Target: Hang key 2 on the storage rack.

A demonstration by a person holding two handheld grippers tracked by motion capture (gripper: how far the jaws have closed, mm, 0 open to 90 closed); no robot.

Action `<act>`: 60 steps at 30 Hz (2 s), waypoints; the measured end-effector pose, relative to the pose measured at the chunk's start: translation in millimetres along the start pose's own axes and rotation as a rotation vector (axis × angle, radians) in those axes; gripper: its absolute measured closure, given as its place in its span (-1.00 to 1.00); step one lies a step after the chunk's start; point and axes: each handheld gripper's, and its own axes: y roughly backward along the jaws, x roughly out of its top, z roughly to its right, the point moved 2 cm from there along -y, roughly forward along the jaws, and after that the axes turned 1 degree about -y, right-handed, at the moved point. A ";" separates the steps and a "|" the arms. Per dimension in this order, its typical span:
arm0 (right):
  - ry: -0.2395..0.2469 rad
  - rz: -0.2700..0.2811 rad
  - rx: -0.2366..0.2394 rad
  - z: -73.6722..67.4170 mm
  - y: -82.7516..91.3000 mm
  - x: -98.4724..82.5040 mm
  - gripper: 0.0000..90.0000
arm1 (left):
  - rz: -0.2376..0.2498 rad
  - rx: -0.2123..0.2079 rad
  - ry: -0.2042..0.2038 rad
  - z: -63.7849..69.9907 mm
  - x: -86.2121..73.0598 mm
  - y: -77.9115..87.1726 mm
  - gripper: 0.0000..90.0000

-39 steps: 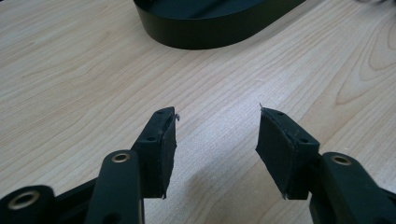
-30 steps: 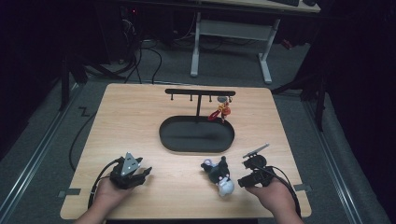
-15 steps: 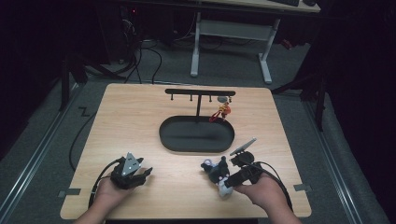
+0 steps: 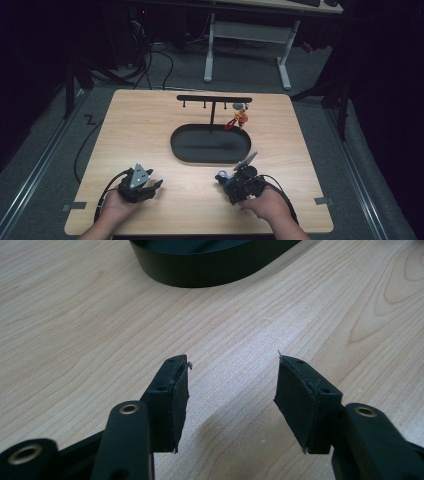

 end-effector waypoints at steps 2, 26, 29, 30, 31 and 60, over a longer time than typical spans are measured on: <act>0.006 -0.004 -0.004 0.7 -5.4 1.8 -0.45 | -0.001 -0.001 0.000 -0.1 -0.1 -0.1 0.04; 0.050 0.002 -0.019 0.9 1.0 9.0 0.07 | -0.002 -0.005 -0.002 -0.4 -0.5 0.0 0.04; 0.055 0.012 -0.028 3.8 9.0 9.0 0.07 | -0.003 -0.006 -0.004 -0.3 -0.5 0.1 0.04; 0.052 0.016 -0.028 4.9 13.2 8.5 0.07 | -0.003 -0.006 -0.004 -0.4 -0.5 0.2 0.04; 0.052 0.016 -0.028 4.9 13.2 8.5 0.07 | -0.003 -0.006 -0.004 -0.4 -0.5 0.2 0.04; 0.022 0.068 -0.016 22.7 67.6 26.0 0.07 | 0.005 -0.031 -0.011 0.5 -0.7 0.2 -0.03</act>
